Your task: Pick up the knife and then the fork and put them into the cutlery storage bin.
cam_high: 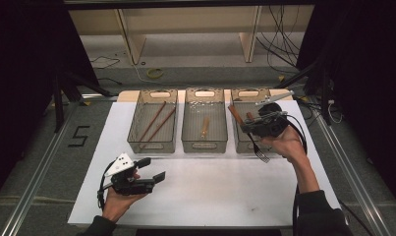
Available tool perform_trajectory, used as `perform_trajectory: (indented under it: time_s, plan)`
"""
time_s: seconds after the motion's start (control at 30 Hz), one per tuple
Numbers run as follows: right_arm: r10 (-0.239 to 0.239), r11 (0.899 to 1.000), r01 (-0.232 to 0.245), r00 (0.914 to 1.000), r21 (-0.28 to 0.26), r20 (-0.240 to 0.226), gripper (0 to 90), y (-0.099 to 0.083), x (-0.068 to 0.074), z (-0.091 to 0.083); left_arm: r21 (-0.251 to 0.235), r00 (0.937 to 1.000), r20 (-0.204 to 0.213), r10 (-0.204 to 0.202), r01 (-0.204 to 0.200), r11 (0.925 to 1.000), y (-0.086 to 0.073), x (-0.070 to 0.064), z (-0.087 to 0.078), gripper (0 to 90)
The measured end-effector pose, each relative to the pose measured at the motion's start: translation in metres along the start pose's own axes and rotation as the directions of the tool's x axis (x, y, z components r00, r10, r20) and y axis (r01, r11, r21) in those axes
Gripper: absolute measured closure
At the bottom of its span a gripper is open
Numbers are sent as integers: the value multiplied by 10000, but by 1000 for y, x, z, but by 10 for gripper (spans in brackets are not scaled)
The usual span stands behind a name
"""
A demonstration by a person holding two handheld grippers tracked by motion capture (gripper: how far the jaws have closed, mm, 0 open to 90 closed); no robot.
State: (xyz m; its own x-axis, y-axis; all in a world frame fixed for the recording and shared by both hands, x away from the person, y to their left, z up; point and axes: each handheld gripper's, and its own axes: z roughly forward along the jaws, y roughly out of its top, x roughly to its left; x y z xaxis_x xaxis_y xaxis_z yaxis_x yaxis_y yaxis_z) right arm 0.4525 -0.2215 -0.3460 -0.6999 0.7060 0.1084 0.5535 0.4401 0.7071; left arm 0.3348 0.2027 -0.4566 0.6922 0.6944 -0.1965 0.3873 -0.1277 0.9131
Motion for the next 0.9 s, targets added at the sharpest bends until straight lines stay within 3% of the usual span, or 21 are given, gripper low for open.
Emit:
perform_trajectory:
  time_s: [0.43, 0.9]
  plan:
    - [596, 9965, -553, 9958, -629, 690, 775, 20, -23, -11, 4, 10000, 3, -8, 8, 10000, 0, 0, 0, 182]
    - [1139, 9897, -977, 9804, -1050, 1610, 774, 36, -44, -5, -7, 10000, 4, -28, 28, 10000, 0, 0, 0, 182]
